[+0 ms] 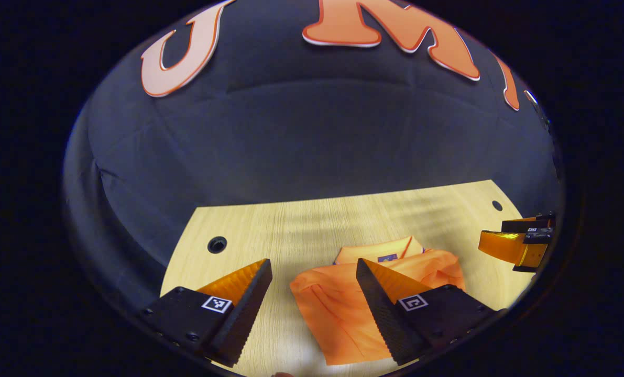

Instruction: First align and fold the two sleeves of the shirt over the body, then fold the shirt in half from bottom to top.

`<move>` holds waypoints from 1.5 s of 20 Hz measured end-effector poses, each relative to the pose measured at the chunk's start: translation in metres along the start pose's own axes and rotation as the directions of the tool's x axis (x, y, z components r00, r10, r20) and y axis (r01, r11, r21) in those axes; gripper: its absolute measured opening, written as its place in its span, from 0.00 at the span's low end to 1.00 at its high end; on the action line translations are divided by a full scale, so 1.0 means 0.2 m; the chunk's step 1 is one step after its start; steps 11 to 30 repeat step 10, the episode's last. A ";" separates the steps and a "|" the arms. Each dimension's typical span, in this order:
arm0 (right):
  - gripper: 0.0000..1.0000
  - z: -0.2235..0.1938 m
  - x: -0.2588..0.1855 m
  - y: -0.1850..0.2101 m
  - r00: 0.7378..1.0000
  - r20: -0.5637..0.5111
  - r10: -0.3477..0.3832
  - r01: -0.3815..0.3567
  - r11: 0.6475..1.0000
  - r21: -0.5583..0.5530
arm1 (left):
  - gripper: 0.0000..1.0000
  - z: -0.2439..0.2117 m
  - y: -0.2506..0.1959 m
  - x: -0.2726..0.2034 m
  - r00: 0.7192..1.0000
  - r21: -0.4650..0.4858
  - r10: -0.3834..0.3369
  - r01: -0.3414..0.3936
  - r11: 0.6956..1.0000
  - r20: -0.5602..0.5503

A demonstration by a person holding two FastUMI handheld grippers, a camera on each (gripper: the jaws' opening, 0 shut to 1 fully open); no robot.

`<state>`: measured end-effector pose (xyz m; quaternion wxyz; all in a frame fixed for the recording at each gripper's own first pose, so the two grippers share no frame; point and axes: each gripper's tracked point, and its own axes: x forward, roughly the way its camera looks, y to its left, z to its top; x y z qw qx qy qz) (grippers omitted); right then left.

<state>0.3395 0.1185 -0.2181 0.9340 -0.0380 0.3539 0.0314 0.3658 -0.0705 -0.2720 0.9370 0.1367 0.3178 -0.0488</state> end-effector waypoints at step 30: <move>0.99 0.29 -0.70 0.05 0.955 0.294 0.046 -0.043 0.999 -0.018 | 0.99 0.47 -0.04 -0.78 0.959 -0.030 -0.022 0.032 0.999 0.283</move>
